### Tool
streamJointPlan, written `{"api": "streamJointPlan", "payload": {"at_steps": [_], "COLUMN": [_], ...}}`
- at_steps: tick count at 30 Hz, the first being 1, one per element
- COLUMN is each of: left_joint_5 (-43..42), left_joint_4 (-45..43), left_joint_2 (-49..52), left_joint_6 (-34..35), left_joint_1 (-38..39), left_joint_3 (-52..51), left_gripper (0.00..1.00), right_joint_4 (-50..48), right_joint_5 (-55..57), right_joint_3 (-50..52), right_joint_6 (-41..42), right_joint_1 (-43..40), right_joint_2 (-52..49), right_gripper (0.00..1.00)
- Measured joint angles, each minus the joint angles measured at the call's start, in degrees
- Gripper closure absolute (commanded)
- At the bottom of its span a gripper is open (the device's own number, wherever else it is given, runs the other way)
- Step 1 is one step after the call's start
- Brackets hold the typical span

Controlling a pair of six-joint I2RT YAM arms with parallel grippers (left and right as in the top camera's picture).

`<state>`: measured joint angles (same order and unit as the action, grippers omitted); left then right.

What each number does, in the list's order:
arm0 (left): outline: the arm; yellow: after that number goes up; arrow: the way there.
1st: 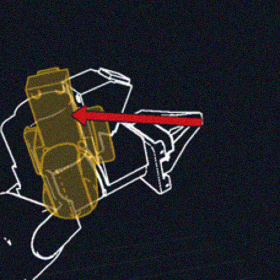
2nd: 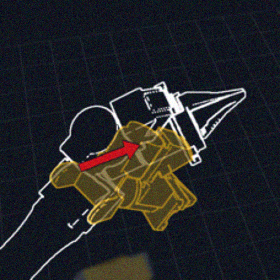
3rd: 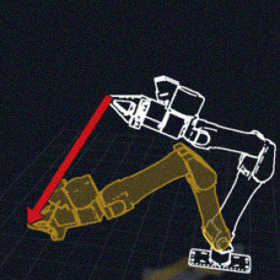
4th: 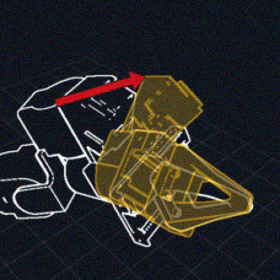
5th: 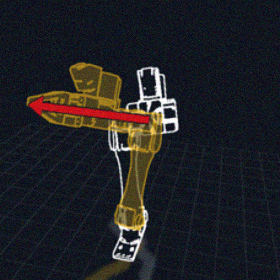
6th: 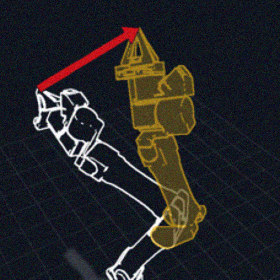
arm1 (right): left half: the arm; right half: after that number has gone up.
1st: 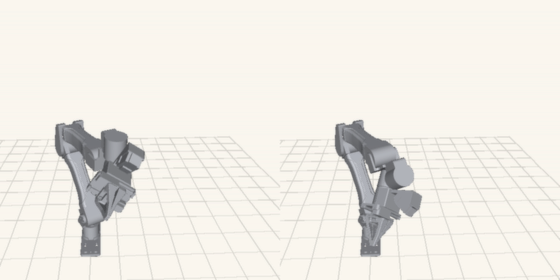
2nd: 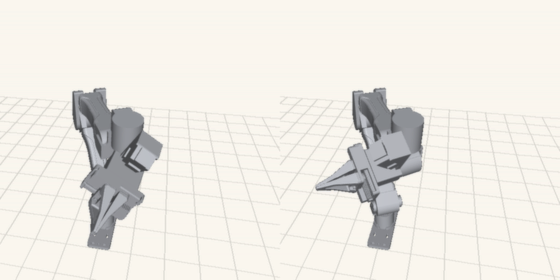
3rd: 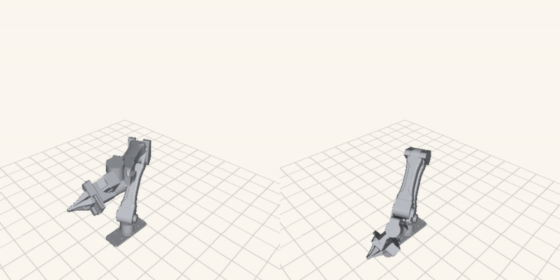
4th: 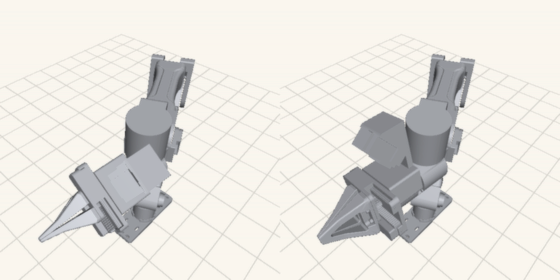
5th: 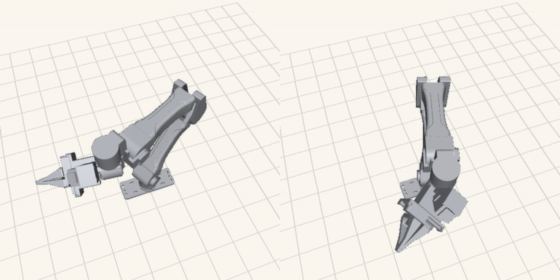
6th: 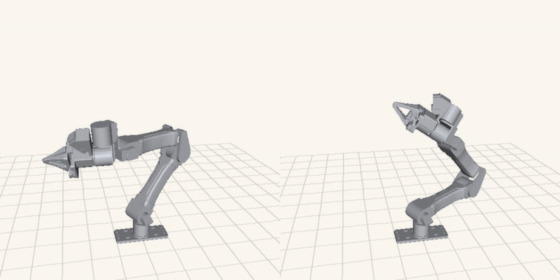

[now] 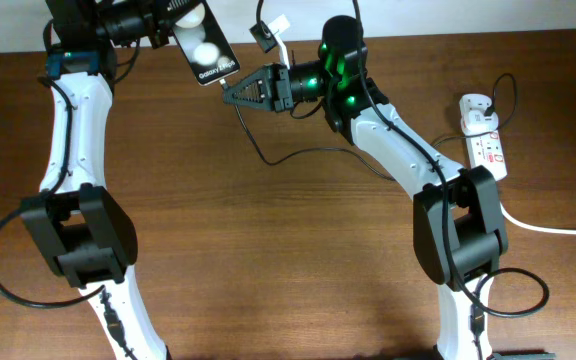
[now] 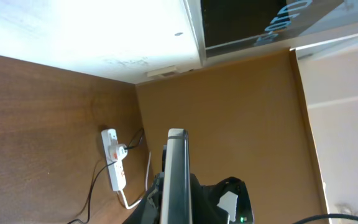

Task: Plug charger to phone and switch on socket
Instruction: 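Align and push the plug upward into the phone's charging port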

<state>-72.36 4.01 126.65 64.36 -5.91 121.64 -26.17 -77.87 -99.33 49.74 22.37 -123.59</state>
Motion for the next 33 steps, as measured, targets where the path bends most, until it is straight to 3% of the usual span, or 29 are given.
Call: {"api": "streamJointPlan", "payload": {"at_steps": [6,33], "left_joint_5": [-0.26,-1.99], "left_joint_4": [-5.66,-5.62], "left_joint_2": [0.02,0.13], "left_joint_6": [0.42,1.22], "left_joint_1": [0.00,0.02], "left_joint_3": [-0.02,-0.02], "left_gripper": [1.00,1.00], "right_joint_4": [0.85,0.87], "right_joint_5": [0.46,1.46], "right_joint_3": [0.00,0.00], "right_joint_6": [0.02,2.82], "right_joint_1": [0.00,0.00], "right_joint_2": [-0.02,-0.02], "right_gripper": [0.96,0.96]}}
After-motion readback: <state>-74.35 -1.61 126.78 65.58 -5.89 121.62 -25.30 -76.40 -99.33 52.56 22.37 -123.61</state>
